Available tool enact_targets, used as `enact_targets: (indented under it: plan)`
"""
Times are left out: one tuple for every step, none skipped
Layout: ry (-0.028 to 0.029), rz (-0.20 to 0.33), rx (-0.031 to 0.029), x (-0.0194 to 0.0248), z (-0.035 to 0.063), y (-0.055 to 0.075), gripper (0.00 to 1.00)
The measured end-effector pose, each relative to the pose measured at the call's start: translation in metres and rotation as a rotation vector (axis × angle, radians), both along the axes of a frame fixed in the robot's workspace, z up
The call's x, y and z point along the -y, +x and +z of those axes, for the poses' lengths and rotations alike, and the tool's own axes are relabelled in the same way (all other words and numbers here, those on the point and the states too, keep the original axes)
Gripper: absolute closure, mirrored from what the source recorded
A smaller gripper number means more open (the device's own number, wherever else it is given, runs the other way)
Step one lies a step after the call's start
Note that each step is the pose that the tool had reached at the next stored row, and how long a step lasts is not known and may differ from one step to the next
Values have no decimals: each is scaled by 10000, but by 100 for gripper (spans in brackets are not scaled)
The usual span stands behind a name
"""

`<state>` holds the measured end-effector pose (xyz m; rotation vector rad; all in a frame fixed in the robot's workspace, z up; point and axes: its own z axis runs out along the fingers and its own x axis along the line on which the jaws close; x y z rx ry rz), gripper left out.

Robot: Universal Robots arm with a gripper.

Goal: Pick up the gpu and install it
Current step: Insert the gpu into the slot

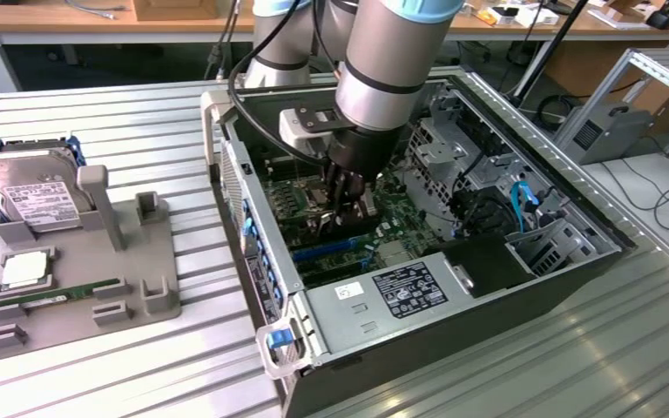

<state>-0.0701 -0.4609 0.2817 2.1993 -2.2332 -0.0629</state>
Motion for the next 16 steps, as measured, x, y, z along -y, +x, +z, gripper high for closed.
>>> enact_targets:
  plan:
    - [1, 0, 0, 0, 0, 0, 73]
    - [1, -1, 0, 0, -2, 0, 73]
    - [5, 0, 2, 0, -11, 0, 73]
    - [5, -1, 2, 0, -19, 0, 73]
    - [2, -1, 0, 0, -35, 0, 73]
    - [3, -1, 0, 1, -56, 0, 73]
    - [3, -1, 0, 3, -65, 0, 73]
    - [2, 7, 0, 4, -70, -1, 73]
    - [0, 92, 0, 5, -75, 0, 73]
    - [1, 149, 0, 5, -78, 0, 73]
    - [2, 193, 0, 5, -80, 0, 73]
    - [3, 206, 1, 5, -84, 0, 73]
    - [4, 207, 1, 5, -94, 1, 73]
    - [4, 206, 1, 5, -108, 3, 73]
    - [1, 207, -1, 5, -118, 14, 73]
    - [0, 207, -1, 5, -120, 24, 73]
